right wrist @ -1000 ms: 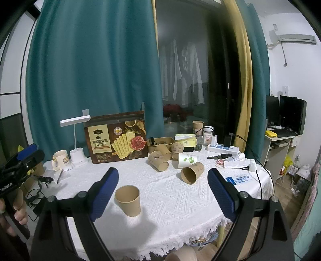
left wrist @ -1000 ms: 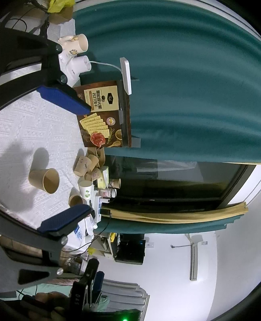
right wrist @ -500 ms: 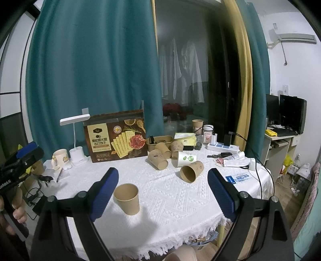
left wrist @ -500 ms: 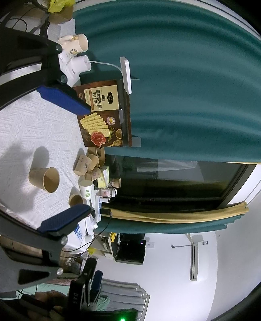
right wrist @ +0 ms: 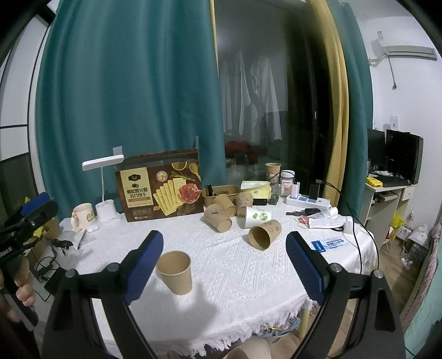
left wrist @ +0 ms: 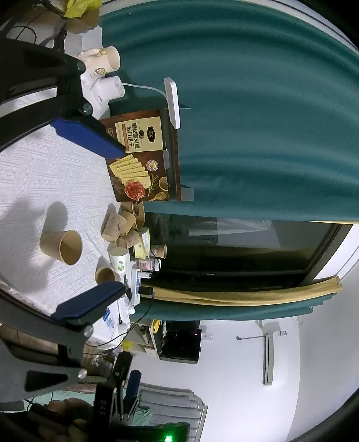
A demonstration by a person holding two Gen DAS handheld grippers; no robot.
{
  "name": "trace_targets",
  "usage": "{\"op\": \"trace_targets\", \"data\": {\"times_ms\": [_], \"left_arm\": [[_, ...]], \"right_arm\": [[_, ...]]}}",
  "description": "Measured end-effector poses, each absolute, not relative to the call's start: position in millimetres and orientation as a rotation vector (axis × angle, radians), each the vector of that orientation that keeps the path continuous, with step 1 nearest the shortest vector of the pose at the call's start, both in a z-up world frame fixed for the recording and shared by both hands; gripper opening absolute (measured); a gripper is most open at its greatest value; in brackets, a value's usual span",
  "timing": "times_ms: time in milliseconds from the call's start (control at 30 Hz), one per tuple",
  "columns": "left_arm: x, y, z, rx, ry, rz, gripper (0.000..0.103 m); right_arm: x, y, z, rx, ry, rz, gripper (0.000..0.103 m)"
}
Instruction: Flip cup upright
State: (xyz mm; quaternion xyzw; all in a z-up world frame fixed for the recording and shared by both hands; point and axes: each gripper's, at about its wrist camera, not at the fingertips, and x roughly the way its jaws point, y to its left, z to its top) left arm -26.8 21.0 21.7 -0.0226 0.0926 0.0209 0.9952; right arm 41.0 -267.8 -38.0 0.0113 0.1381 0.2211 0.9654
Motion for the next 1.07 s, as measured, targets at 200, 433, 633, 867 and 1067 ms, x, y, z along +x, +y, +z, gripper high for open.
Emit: {"op": "trace_targets", "data": {"times_ms": [200,433,633,867,1067], "left_arm": [[-26.8,21.2,21.6,-0.045,0.186,0.041,0.090],[-26.7,20.9,21.4,-0.044,0.186,0.041,0.091],[-26.7,21.1,21.3,-0.044,0.186,0.041,0.091],[-26.3,22.9,22.0,-0.043,0.191,0.037,0.091],[-23.1,26.4,22.3,-0.037,0.199,0.027,0.091]], "right_arm": [[41.2,-267.8,-37.5,0.023,0.280,0.446,0.089],[41.5,-267.8,-36.9,0.021,0.280,0.447,0.089],[41.6,-267.3,-36.6,0.022,0.280,0.446,0.089],[41.5,-266.8,-37.5,0.022,0.282,0.447,0.089],[40.9,-265.9,-41.9,0.019,0.285,0.450,0.089]]}}
